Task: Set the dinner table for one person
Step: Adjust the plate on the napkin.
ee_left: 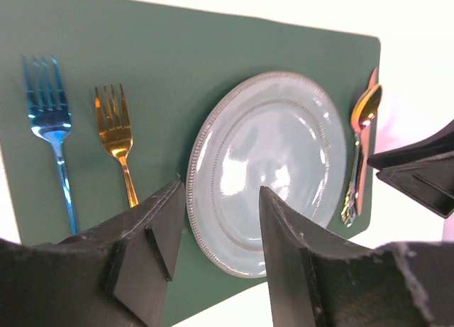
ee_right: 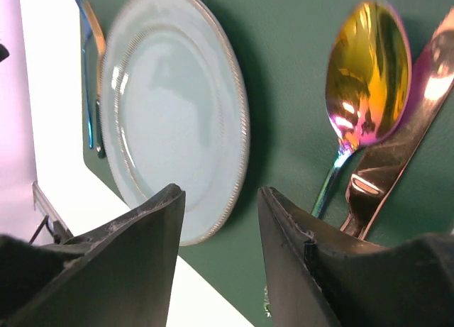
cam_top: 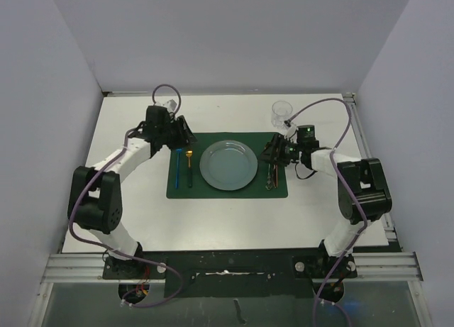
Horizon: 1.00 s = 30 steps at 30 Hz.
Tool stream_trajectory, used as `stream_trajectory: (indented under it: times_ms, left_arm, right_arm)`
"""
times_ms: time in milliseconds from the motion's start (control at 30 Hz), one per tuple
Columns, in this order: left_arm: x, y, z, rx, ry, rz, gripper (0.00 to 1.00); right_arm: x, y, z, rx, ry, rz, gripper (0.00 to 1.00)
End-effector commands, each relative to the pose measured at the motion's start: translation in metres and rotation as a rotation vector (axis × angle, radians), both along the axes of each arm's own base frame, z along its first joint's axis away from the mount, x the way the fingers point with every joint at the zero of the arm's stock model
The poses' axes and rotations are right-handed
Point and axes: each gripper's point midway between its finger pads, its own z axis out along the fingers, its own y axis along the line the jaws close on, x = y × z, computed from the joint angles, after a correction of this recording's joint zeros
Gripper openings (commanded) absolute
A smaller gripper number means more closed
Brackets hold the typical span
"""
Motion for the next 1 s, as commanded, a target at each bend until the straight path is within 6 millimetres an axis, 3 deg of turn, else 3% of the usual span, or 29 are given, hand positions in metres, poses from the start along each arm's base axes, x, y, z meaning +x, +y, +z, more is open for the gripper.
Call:
stream_trajectory:
  times_ms: [0, 67, 133, 233, 267, 467, 667, 967]
  left_arm:
    - [0.01, 0.025, 0.057, 0.035, -0.148, 0.141, 0.44]
    - [0.006, 0.04, 0.07, 0.078, -0.173, 0.204, 0.44]
    - [-0.003, 0.058, 0.073, 0.148, -0.16, 0.265, 0.44]
    - [-0.02, 0.084, 0.067, 0.251, -0.127, 0.349, 0.44]
    - [-0.028, 0.092, 0.059, 0.282, -0.102, 0.369, 0.44]
    - [-0.068, 0.121, 0.014, 0.41, 0.027, 0.443, 0.43]
    - [-0.094, 0.141, -0.024, 0.536, 0.143, 0.497, 0.42]
    - [-0.092, 0.143, -0.035, 0.558, 0.146, 0.524, 0.41]
  right_arm:
    - [0.025, -0.004, 0.073, -0.053, -0.203, -0.004, 0.46]
    - [0.027, -0.011, 0.093, -0.088, -0.249, -0.027, 0.46]
    - [0.028, -0.019, 0.108, -0.143, -0.285, -0.059, 0.37]
    - [0.024, -0.036, 0.117, -0.241, -0.304, -0.127, 0.03]
    - [0.02, -0.042, 0.115, -0.276, -0.295, -0.15, 0.0]
    - [-0.008, -0.047, 0.097, -0.396, -0.267, -0.182, 0.0]
    - [-0.031, -0.051, 0.052, -0.494, -0.174, -0.189, 0.0]
    - [-0.034, -0.044, 0.019, -0.514, -0.129, -0.175, 0.0]
